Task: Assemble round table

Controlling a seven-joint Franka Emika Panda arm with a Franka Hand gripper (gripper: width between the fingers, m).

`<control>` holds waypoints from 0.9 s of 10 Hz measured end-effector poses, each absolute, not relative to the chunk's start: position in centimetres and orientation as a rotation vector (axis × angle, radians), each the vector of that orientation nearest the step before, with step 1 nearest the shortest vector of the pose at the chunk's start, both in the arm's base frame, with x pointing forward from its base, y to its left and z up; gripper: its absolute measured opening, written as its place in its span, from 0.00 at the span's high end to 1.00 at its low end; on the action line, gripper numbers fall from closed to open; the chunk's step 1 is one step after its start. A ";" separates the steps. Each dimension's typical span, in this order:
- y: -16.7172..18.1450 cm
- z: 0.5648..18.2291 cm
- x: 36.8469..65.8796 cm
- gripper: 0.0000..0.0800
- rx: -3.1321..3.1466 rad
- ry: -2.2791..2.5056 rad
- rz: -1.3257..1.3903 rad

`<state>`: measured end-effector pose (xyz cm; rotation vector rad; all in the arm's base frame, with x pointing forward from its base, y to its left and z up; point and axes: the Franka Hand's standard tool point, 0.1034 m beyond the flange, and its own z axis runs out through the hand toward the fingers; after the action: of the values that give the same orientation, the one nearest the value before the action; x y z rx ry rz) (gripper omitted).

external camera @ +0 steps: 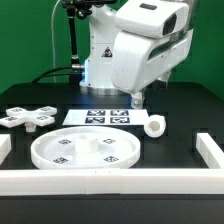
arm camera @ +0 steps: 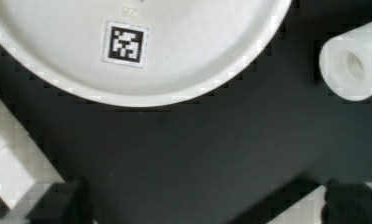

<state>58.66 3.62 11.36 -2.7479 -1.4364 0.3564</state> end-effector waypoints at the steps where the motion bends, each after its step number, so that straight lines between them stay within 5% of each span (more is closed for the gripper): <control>1: 3.5 11.4 58.6 0.19 -2.740 -1.464 0.384; 6: 3.4 11.3 58.6 0.19 -2.740 -1.461 0.382; 9: -0.9 9.5 57.2 0.19 -2.649 -1.627 0.236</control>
Offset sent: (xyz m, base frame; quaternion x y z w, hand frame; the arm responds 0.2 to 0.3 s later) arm 0.0000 0.0000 0.0000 0.0000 0.0000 0.0000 1.0000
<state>57.24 -0.86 9.47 -2.6494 -1.6271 0.2364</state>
